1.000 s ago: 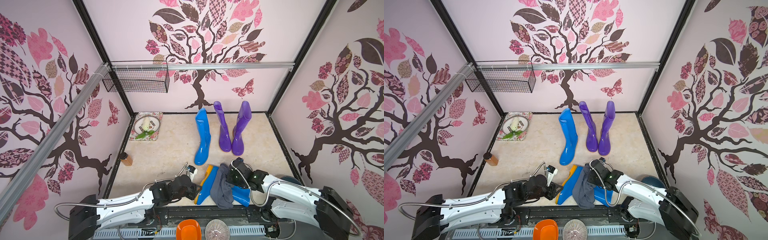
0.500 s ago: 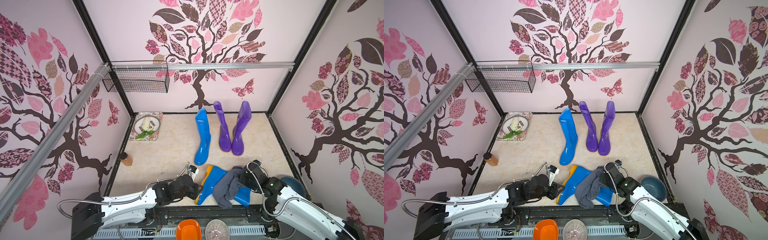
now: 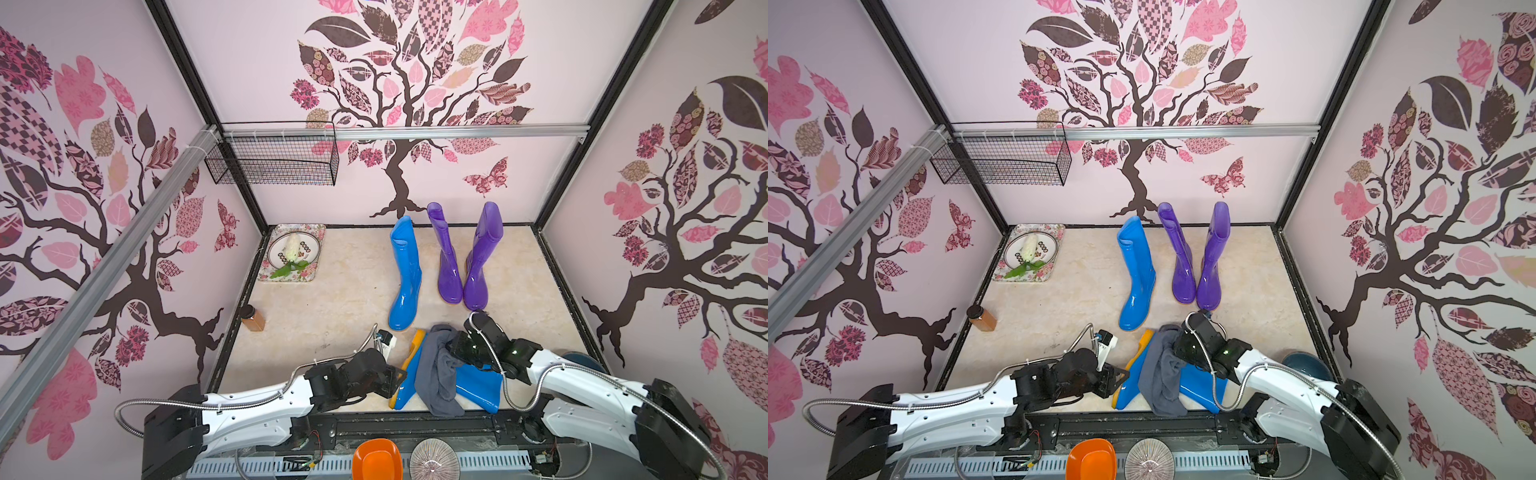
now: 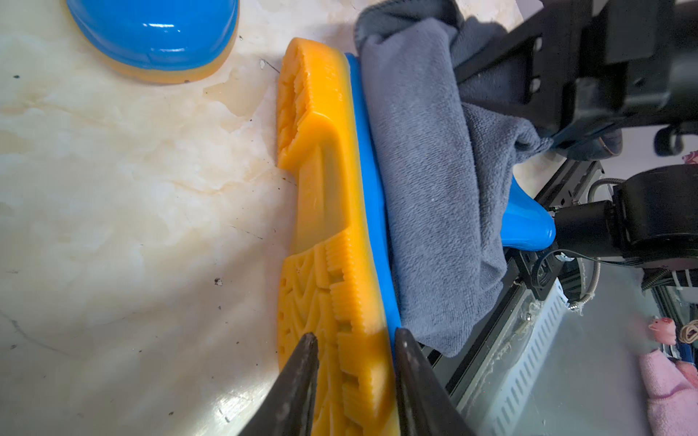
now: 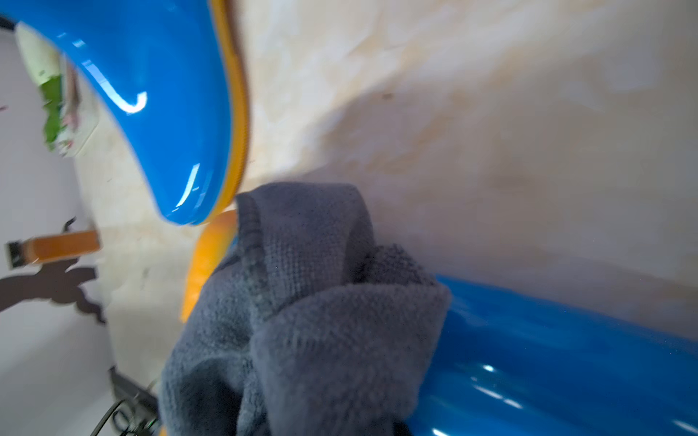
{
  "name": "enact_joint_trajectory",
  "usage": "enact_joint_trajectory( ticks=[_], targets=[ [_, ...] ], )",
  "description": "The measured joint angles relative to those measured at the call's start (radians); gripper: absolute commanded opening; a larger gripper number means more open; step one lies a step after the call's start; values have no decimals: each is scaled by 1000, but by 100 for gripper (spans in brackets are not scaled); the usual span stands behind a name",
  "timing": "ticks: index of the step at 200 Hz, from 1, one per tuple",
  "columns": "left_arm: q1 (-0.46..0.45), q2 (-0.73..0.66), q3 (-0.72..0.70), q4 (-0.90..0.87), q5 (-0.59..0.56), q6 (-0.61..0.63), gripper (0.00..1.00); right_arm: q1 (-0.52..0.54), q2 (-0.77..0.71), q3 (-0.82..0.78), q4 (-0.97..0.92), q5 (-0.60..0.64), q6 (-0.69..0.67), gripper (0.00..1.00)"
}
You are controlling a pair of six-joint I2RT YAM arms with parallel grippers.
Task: Wipe the rubber boots with a cloth
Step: Wipe the dirt off the rubber boot.
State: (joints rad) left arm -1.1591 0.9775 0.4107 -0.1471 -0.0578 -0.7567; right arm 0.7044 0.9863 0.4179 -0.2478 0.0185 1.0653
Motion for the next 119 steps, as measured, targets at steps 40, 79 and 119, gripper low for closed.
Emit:
enact_joint_trajectory(
  ticks=[40, 79, 119],
  targets=[
    [0, 2, 1, -4, -5, 3, 36, -27, -325, -45, -309, 186, 12, 0],
    [0, 56, 33, -3, -9, 6, 36, -27, -344, 13, -493, 217, -27, 0],
    [21, 103, 61, -8, -14, 4, 36, 74, -87, 85, -395, 142, -43, 0]
  ],
)
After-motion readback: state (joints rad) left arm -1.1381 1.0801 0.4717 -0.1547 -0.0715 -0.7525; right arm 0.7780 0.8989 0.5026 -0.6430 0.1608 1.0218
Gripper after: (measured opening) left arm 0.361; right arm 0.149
